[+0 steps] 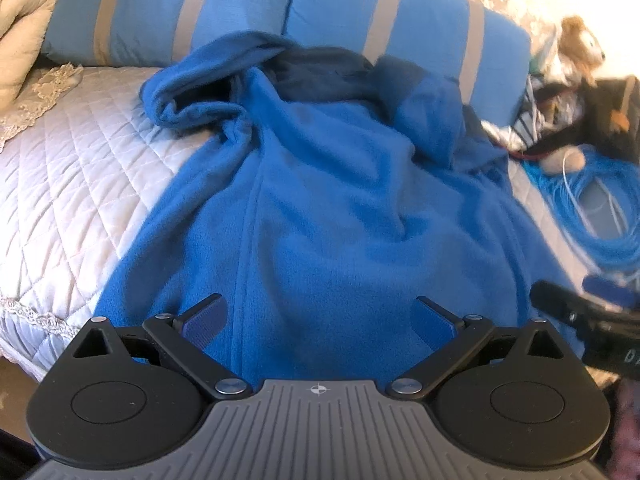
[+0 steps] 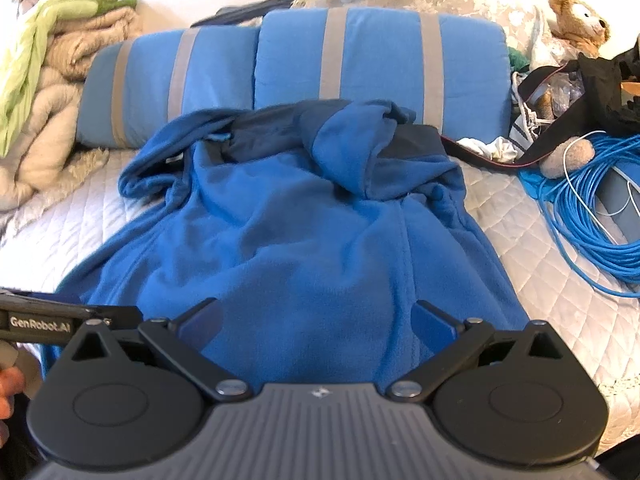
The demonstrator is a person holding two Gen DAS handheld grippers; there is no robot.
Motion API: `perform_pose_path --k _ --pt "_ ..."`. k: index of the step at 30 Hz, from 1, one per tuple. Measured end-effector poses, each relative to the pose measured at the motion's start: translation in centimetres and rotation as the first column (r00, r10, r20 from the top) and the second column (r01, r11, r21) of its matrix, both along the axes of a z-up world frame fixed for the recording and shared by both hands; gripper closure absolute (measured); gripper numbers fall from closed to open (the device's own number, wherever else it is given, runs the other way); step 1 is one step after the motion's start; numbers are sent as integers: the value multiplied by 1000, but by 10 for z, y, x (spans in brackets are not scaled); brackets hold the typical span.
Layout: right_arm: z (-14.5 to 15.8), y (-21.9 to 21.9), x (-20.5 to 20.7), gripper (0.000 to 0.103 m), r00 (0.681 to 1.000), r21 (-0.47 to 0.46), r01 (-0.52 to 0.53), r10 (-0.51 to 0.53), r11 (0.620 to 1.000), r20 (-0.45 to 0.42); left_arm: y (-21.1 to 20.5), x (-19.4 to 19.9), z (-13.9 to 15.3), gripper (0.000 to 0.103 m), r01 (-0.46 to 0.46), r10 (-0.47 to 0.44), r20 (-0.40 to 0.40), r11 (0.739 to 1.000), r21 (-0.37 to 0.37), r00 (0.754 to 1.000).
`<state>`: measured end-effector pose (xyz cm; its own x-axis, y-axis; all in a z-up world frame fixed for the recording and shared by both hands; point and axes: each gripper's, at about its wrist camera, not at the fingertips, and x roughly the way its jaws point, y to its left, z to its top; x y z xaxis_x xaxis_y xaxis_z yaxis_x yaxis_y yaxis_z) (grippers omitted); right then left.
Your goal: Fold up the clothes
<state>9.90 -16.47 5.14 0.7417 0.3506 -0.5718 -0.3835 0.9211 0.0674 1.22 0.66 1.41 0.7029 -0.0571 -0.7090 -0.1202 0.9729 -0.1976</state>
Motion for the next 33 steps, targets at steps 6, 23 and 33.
perform_pose_path --k 6,23,33 --pt "19 -13 24 0 999 54 40 -40 998 -3 3 22 42 3 -35 32 91 999 33 995" --pt "31 13 145 0 997 64 -15 10 998 73 26 101 47 3 -118 106 222 992 42 969" --pt "11 17 232 11 995 169 -77 63 983 83 39 114 24 3 -57 57 146 998 -3 988"
